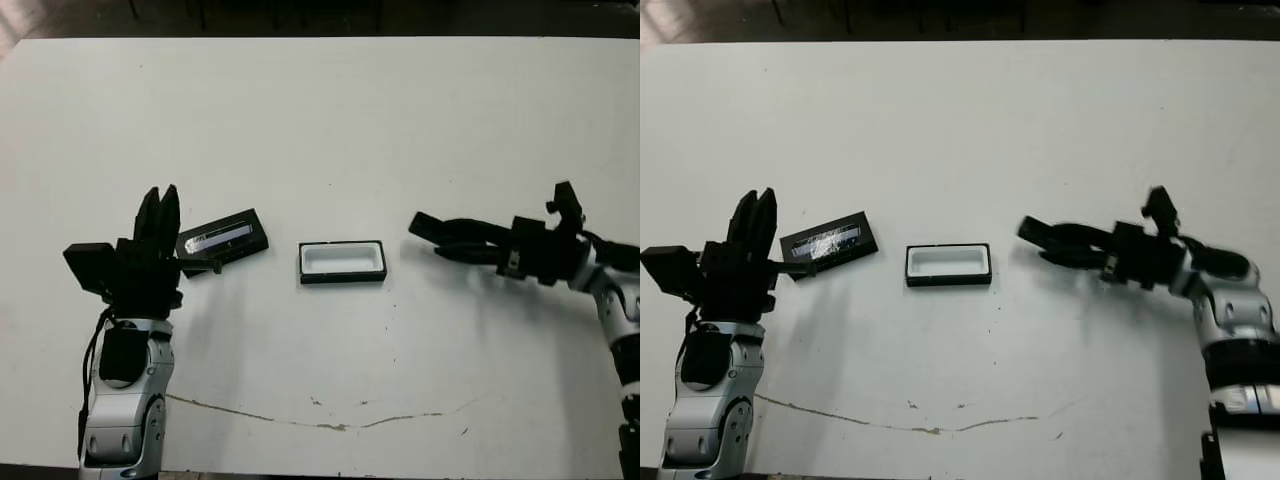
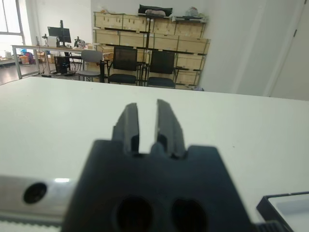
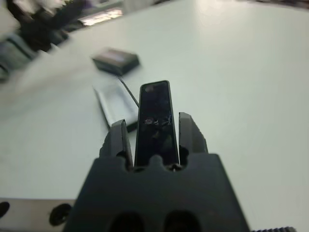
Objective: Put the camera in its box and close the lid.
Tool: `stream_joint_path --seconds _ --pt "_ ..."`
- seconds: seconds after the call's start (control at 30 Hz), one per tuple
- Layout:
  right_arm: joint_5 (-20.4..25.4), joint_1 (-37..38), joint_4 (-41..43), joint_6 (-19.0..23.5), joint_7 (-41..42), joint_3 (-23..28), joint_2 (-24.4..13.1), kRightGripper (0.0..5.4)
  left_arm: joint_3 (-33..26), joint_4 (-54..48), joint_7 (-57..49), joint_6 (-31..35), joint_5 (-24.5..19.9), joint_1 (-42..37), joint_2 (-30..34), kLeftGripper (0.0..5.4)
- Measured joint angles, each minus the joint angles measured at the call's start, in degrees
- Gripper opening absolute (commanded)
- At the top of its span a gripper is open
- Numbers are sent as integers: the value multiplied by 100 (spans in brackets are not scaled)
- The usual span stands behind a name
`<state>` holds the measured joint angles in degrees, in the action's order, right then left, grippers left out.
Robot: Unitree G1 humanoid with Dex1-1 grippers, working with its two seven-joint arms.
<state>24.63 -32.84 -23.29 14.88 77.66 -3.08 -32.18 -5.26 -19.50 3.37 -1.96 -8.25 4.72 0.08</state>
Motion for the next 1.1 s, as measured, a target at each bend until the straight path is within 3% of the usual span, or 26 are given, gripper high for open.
stream_joint_path --seconds 0.2,0.5,0.7,1.1 --pt "-310 -412 767 481 1 -624 71 48 88 -12 -76 -30 69 100 -38 0" --pt "-1115 -1117 774 521 34 -1426 107 48 121 -32 -168 -31 149 191 -51 0" --pt "-1096 -1233 806 640 149 -1556 322 48 122 -32 -174 -46 144 209 -53 0" --pt "-1119 -1231 1049 729 213 -1726 386 48 178 -35 -187 -49 148 217 -57 0"
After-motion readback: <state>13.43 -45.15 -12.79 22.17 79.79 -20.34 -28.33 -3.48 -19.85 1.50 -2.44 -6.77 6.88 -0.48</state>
